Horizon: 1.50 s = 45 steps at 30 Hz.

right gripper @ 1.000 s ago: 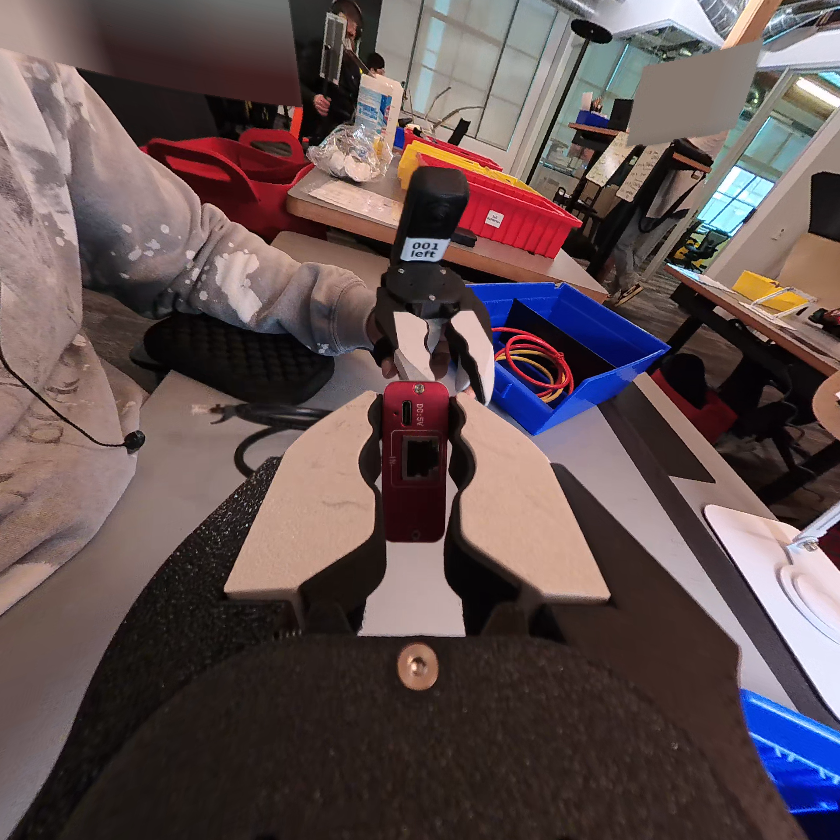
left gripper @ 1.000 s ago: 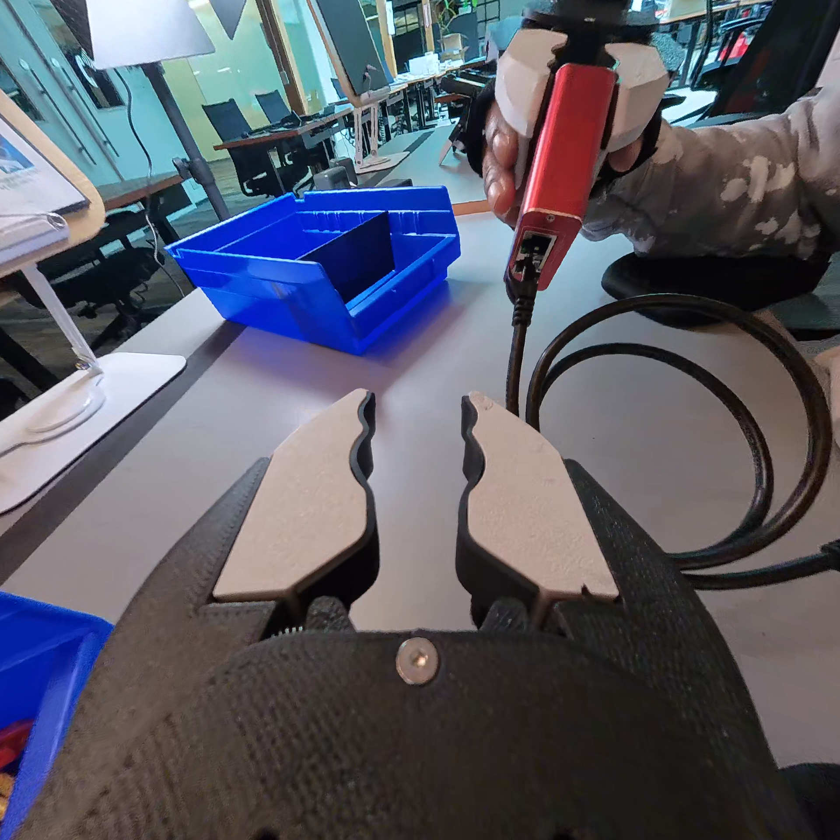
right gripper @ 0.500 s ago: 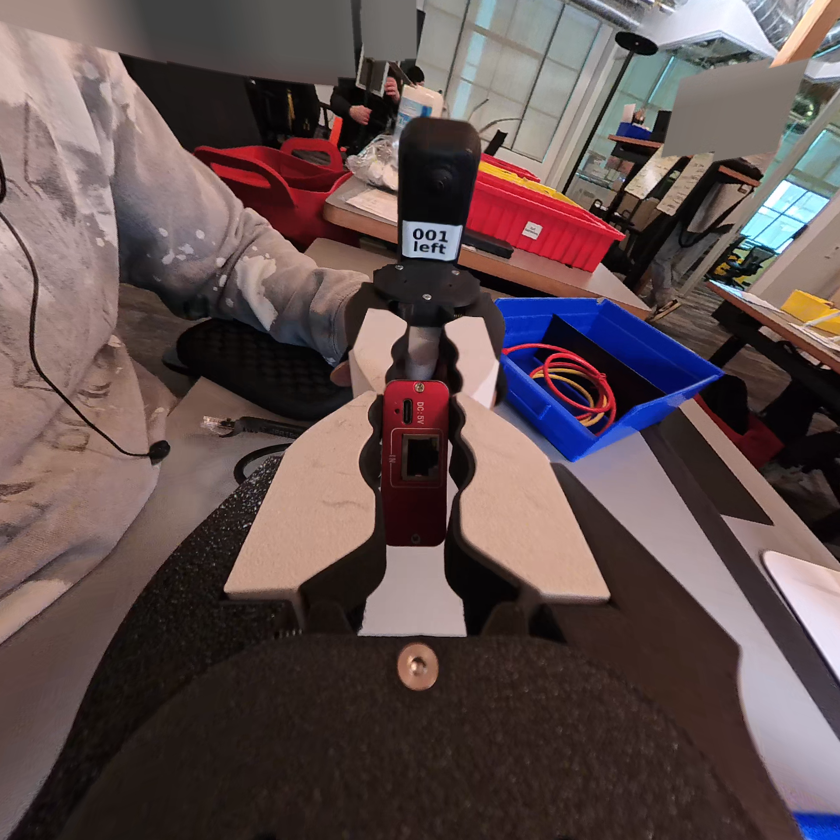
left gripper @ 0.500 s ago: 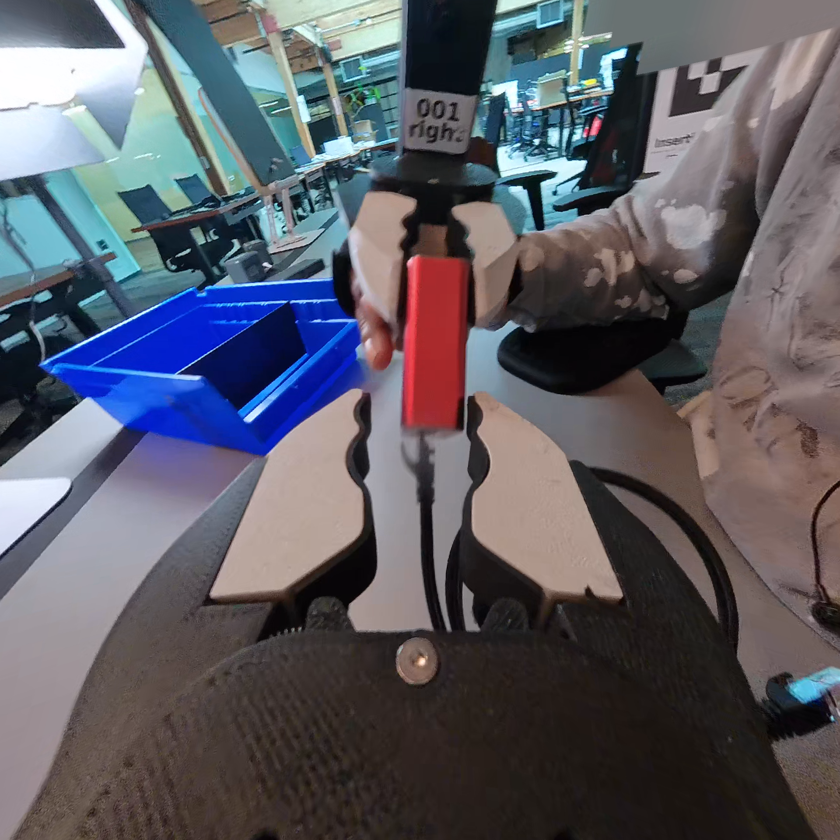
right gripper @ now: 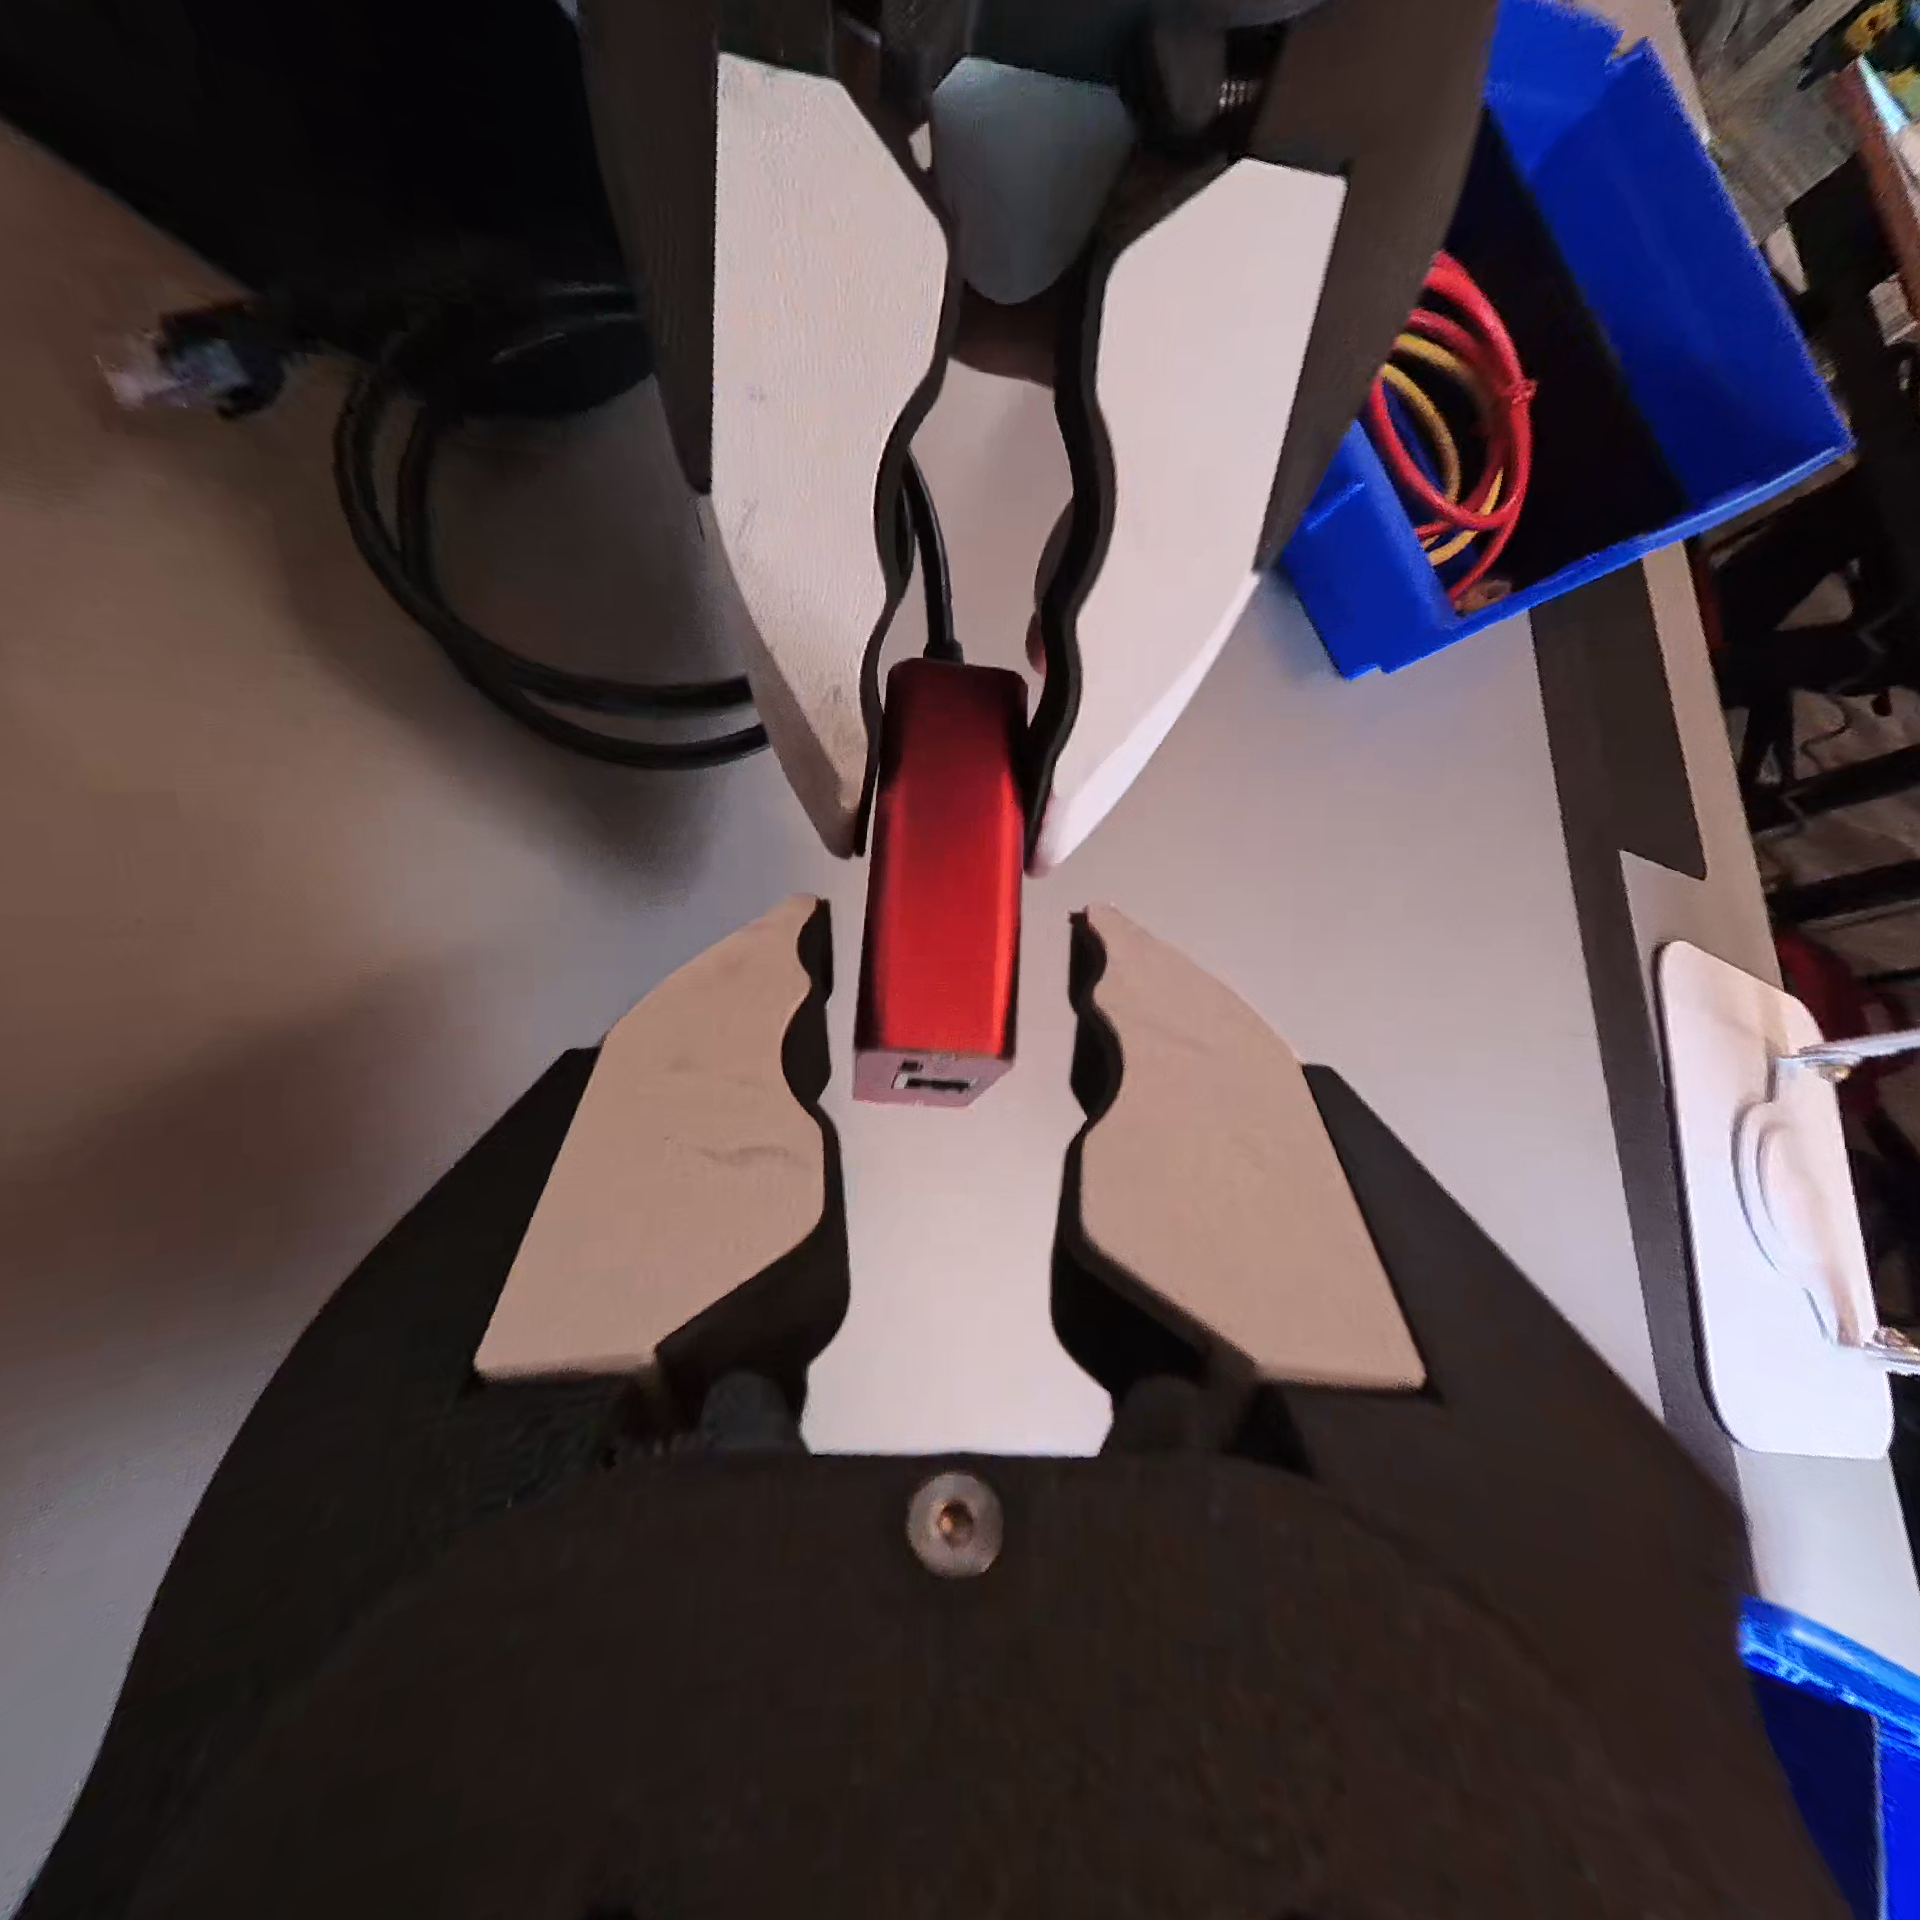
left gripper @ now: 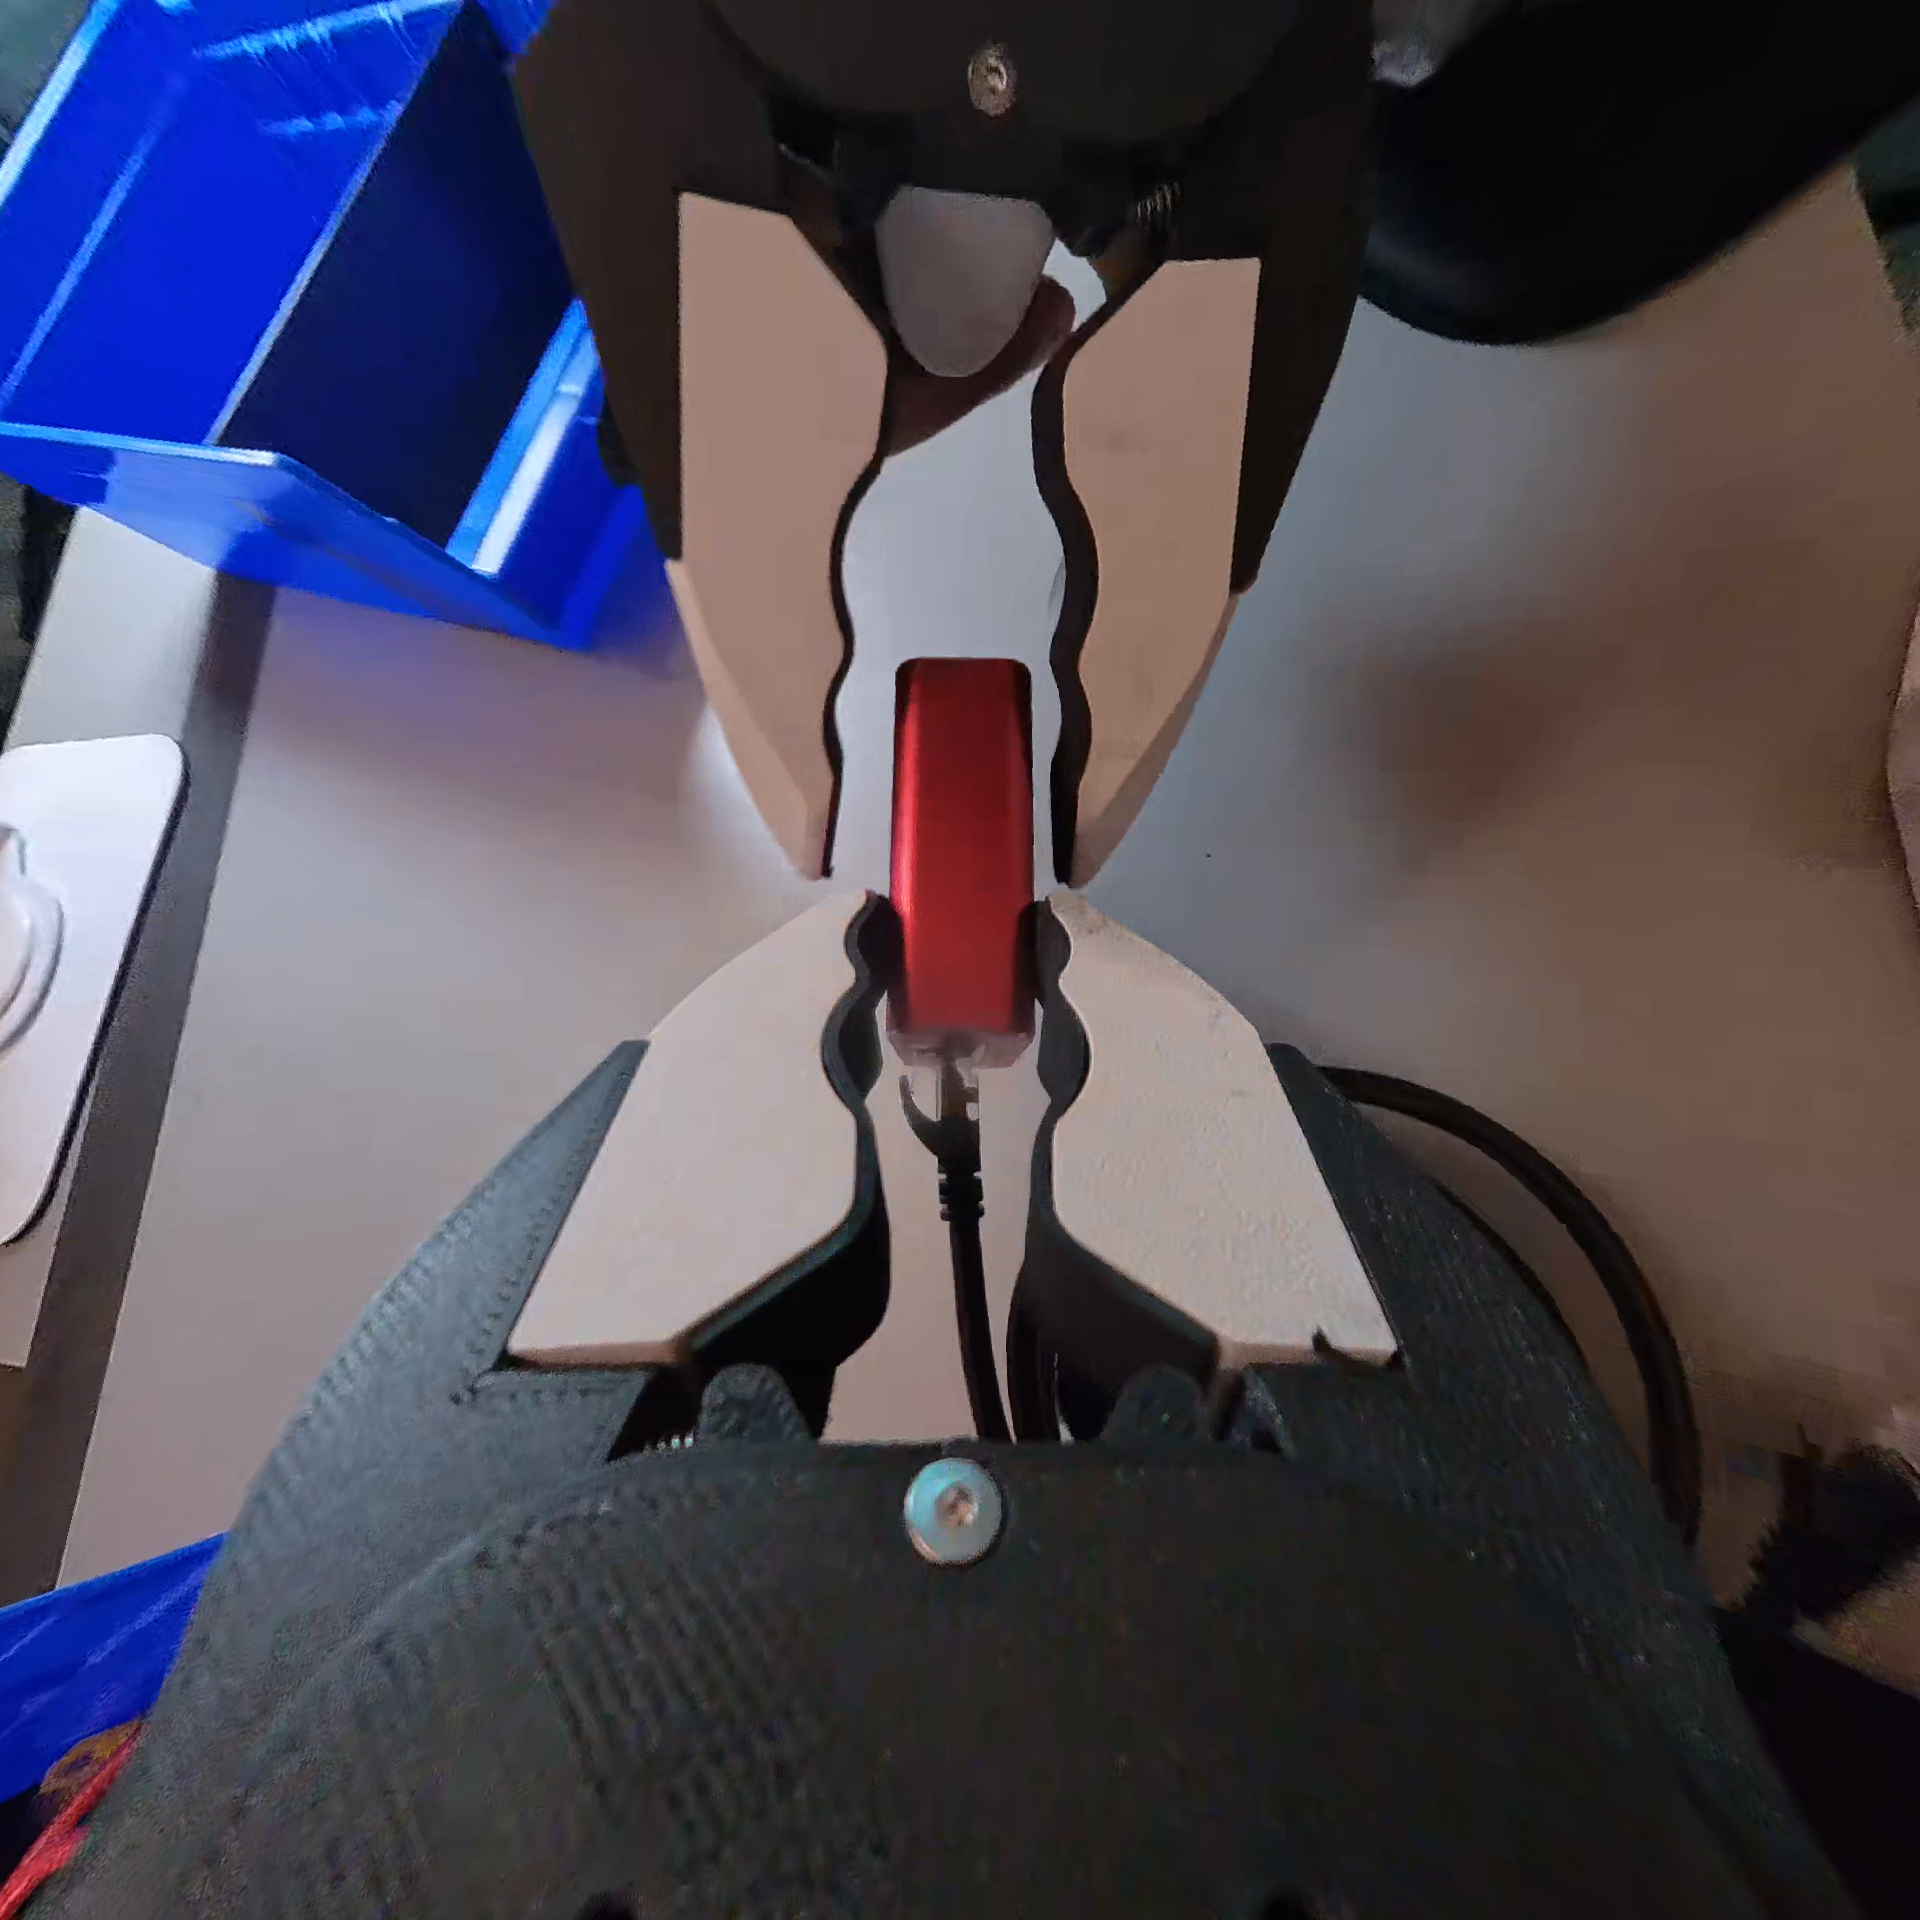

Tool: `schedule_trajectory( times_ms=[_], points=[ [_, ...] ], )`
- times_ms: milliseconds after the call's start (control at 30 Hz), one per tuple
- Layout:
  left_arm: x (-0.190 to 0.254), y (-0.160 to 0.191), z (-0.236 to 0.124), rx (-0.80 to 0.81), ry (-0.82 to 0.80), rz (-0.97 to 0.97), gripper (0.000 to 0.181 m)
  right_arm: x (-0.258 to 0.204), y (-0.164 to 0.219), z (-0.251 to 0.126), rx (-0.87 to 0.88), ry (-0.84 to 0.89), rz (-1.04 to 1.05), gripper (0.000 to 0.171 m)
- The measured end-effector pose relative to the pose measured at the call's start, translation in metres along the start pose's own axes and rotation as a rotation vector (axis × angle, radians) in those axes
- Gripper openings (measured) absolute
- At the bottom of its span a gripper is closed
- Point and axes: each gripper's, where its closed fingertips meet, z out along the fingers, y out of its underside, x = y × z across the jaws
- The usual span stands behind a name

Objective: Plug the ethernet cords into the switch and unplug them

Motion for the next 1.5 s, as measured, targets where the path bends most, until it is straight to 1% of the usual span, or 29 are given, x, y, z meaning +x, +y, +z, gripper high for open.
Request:
schedule_trajectory(
  times_ms=[67, 167, 267, 367, 467, 567, 633, 667, 700, 767, 833, 900, 1033, 1100, 1167, 1233, 1333, 1400, 1467, 1500],
  points=[
    [0.001, -0.001, 0.003, -0.024, -0.005, 0.008, 0.027, -0.003, 0.001, 0.002, -0.005, -0.006, -0.009, 0.040],
    [0.001, 0.000, 0.003, -0.045, -0.011, 0.016, 0.027, -0.005, 0.002, 0.002, -0.002, 0.005, -0.018, 0.029],
    [0.001, 0.000, 0.003, -0.058, -0.035, 0.031, 0.027, -0.004, 0.003, 0.004, -0.008, 0.019, -0.026, 0.027],
    [0.001, -0.006, -0.001, 0.007, -0.045, 0.035, 0.027, -0.002, -0.002, 0.001, 0.033, 0.024, -0.014, 0.027],
    [-0.009, -0.015, -0.022, 0.145, -0.024, -0.061, 0.036, 0.002, -0.002, -0.004, 0.061, 0.029, 0.011, 0.027],
    [-0.029, -0.024, -0.061, 0.429, 0.052, -0.266, 0.039, 0.007, -0.003, -0.011, 0.114, 0.021, 0.068, 0.026],
    [-0.054, -0.015, -0.086, 0.601, 0.059, -0.423, 0.037, 0.012, -0.005, -0.017, 0.149, 0.022, 0.102, 0.026],
    [-0.067, -0.004, -0.093, 0.659, 0.056, -0.500, 0.035, 0.014, -0.006, -0.020, 0.168, 0.019, 0.116, 0.026],
    [-0.077, 0.008, -0.095, 0.684, 0.056, -0.567, 0.035, 0.015, -0.008, -0.022, 0.182, 0.018, 0.126, 0.026],
    [-0.084, 0.030, -0.086, 0.644, 0.052, -0.623, 0.035, 0.018, -0.010, -0.026, 0.203, 0.027, 0.133, 0.026],
    [-0.077, 0.046, -0.067, 0.546, 0.062, -0.587, 0.035, 0.019, -0.015, -0.031, 0.237, 0.027, 0.145, 0.026],
    [-0.067, 0.054, -0.047, 0.467, 0.083, -0.548, 0.034, 0.021, -0.025, -0.039, 0.301, 0.018, 0.171, 0.026],
    [-0.052, 0.061, -0.016, 0.345, 0.105, -0.483, 0.030, 0.026, -0.051, -0.063, 0.504, -0.014, 0.255, 0.026],
    [-0.037, 0.046, -0.008, 0.358, 0.142, -0.418, 0.033, 0.031, -0.065, -0.077, 0.623, -0.024, 0.299, 0.027],
    [-0.020, 0.014, -0.007, 0.429, 0.189, -0.359, 0.040, 0.035, -0.076, -0.090, 0.730, -0.041, 0.346, 0.027],
    [-0.010, -0.024, -0.018, 0.543, 0.197, -0.300, 0.044, 0.038, -0.081, -0.096, 0.796, -0.044, 0.379, 0.027],
    [-0.002, -0.069, -0.040, 0.711, 0.203, -0.273, 0.044, 0.040, -0.083, -0.095, 0.816, -0.042, 0.400, 0.027],
    [-0.003, -0.079, -0.044, 0.737, 0.152, -0.262, 0.044, 0.037, -0.083, -0.092, 0.809, -0.051, 0.396, 0.027],
    [-0.010, -0.074, -0.042, 0.705, 0.068, -0.252, 0.027, 0.034, -0.083, -0.086, 0.785, -0.045, 0.382, 0.027],
    [-0.009, -0.072, -0.041, 0.696, 0.073, -0.255, 0.027, 0.033, -0.082, -0.084, 0.773, -0.048, 0.376, 0.027]
  ],
)
